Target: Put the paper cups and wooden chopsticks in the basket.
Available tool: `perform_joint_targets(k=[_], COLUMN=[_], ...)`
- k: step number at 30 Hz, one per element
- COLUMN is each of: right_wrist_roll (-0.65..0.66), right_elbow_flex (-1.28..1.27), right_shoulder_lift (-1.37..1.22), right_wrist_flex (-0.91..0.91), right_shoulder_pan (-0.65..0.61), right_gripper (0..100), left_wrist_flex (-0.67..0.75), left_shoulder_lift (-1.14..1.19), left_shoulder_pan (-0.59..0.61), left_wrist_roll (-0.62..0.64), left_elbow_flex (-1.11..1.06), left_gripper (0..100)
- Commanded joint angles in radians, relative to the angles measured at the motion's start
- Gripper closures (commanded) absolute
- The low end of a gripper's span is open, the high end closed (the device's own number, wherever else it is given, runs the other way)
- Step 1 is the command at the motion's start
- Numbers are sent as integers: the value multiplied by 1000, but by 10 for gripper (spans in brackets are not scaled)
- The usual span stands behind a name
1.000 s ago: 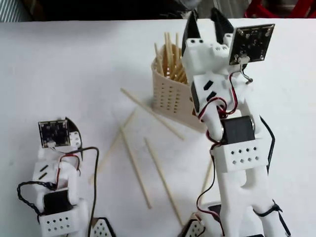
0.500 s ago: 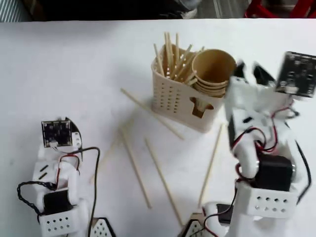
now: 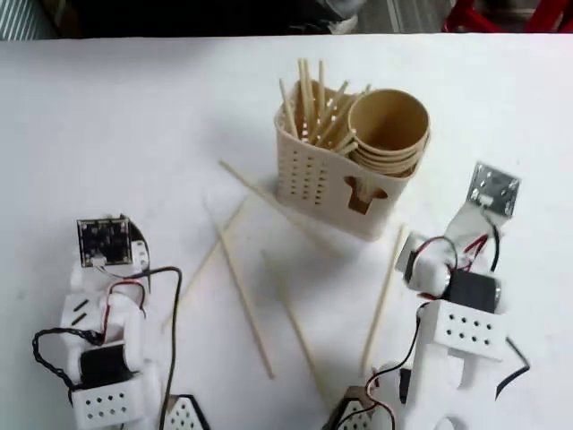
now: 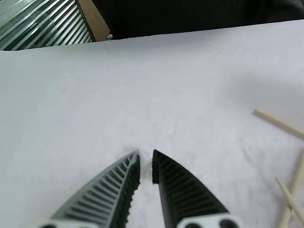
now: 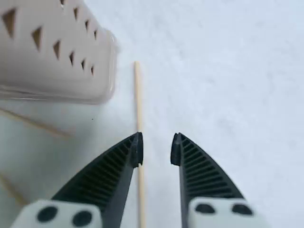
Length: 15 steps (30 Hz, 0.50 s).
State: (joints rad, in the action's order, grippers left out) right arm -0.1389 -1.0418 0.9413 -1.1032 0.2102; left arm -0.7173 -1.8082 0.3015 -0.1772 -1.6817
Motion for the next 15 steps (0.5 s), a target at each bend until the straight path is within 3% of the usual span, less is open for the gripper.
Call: perform_joint_targets(k=[1, 7, 15], right_wrist_roll=[-8, -40, -46], right_elbow_flex=[-97, -206, -201], right_shoulder_lift=[16, 13, 13], right_wrist_flex=[143, 321, 374], right_shoulder_pan=[-10, -77, -93], right_gripper=[893, 892, 893], left_wrist_flex=[25, 25, 25], left_shoulder_lift=[-13, -13, -13], left_shoulder_pan=[-15, -15, -18], left_wrist_roll=[-8, -8, -8], left_elbow_flex=[8, 8, 8], left_gripper=[935, 935, 935])
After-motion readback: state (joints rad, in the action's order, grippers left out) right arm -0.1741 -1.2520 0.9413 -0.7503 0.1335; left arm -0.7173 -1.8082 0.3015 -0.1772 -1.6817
